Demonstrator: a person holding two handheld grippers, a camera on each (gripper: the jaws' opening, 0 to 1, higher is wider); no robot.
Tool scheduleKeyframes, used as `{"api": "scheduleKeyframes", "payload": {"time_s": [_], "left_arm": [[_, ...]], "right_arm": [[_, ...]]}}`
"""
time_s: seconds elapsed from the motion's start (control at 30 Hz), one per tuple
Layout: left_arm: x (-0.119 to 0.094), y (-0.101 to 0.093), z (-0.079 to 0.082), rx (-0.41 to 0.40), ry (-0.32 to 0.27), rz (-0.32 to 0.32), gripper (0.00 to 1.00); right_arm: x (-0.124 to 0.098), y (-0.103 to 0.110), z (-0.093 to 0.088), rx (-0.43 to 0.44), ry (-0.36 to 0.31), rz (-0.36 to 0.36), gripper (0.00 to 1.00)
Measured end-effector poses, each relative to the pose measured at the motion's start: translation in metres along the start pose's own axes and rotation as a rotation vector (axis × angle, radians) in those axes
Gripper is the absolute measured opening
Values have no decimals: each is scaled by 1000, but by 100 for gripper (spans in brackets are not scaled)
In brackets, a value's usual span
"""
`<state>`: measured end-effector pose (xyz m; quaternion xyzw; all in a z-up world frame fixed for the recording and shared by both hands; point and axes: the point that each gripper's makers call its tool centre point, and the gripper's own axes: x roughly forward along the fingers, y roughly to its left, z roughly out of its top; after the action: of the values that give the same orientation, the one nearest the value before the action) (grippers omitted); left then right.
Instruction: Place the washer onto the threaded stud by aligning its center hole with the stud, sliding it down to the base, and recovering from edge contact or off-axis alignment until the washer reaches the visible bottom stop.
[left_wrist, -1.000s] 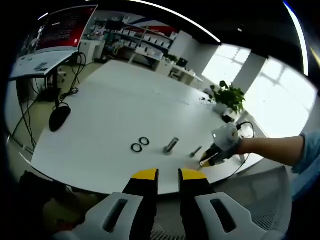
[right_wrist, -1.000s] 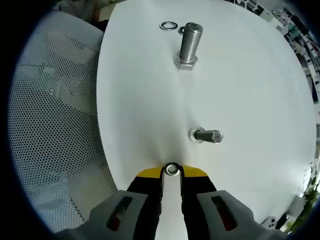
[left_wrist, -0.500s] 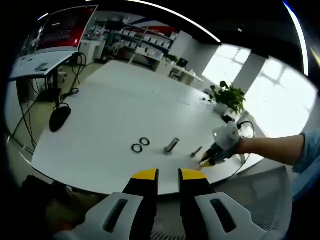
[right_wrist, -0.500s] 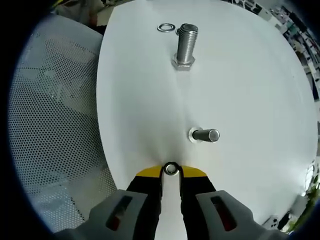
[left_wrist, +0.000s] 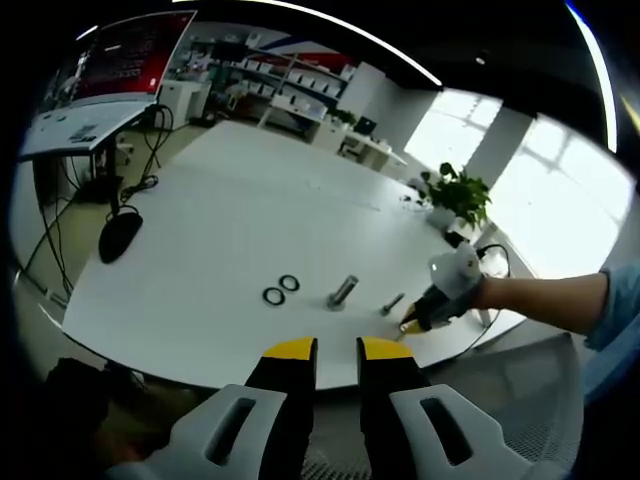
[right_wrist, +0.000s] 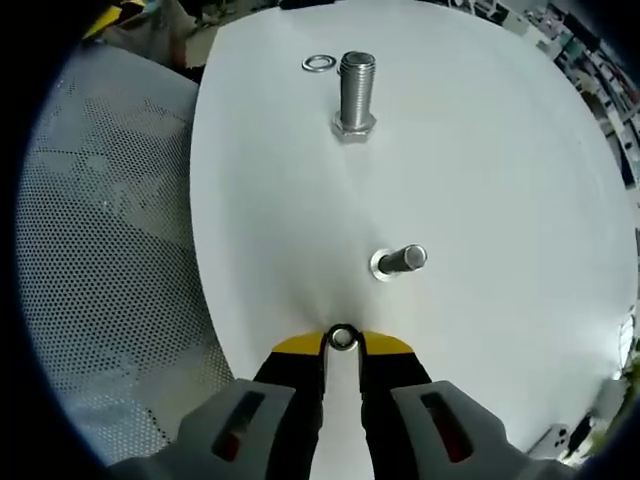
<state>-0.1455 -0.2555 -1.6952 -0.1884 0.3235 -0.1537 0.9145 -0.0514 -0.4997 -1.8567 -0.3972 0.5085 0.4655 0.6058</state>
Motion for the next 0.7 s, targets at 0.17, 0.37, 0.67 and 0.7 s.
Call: {"api": "scheduleKeyframes", "payload": {"time_s": [0.17,0.37,0.67,0.7], "left_arm": [[0,-1,0,-2,0,-1,13],[0,0,0,-4,-1,-1,13],[0,0,1,-4,-5,-3,13],[0,0,1,-3,-5,-3,13]], "right_arm": [[0,3,1,-87,27,-28,15],[1,3,2,-90,50,-33,15],[0,0,2,-21,41,-14,14],[0,-1,2,-6,30,-10,13]]}}
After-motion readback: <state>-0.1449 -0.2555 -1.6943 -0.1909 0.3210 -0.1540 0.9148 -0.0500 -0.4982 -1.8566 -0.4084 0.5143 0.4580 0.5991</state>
